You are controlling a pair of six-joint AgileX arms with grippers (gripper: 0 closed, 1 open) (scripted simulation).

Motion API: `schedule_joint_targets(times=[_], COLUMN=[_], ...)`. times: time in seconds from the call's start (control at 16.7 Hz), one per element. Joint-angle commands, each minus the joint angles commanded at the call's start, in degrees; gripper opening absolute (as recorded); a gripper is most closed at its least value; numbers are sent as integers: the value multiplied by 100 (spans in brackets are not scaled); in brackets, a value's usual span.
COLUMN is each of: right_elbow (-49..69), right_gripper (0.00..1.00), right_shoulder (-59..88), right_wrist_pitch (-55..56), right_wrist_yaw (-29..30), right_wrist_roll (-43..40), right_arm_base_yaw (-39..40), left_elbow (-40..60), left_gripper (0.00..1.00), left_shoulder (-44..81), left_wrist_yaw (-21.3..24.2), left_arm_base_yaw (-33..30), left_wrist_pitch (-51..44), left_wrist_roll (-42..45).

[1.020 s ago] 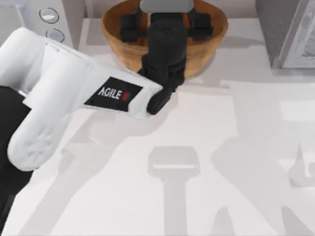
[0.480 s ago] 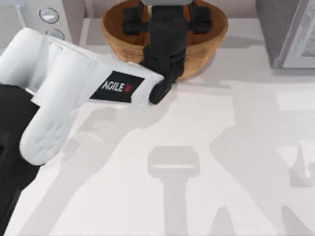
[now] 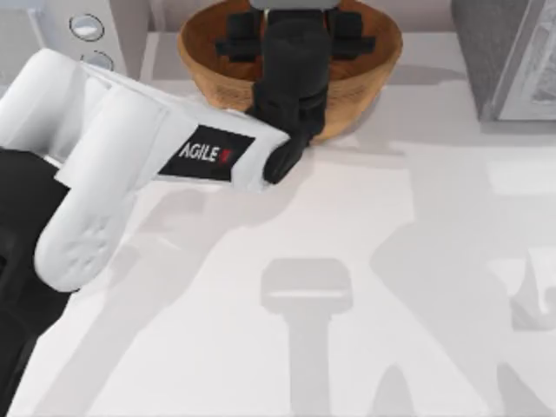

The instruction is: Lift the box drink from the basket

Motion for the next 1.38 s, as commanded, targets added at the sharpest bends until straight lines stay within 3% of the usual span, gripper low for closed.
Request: schedule_joint_targets(times=[0.3, 0.36, 0.96, 1.38], right_elbow=[0, 0, 0, 0], right_gripper=[100, 100, 100, 100], right_shoulder=[0, 0, 0, 0], right_wrist_pitch=[0, 0, 0, 0], right_wrist_yaw=[0, 0, 0, 0], right_wrist_roll=[0, 0, 0, 0], right_arm_base_yaw=[0, 0, 0, 0], left_elbow=[0, 0, 24, 752], left_gripper=[2, 0, 0, 0], left_shoulder=[0, 0, -120, -700], left_wrist_yaw=[0, 0, -2, -30], left_arm_base_yaw=[0, 0, -52, -38], left_wrist_pitch=[0, 0, -93, -1323], left_wrist_roll=[0, 0, 2, -8])
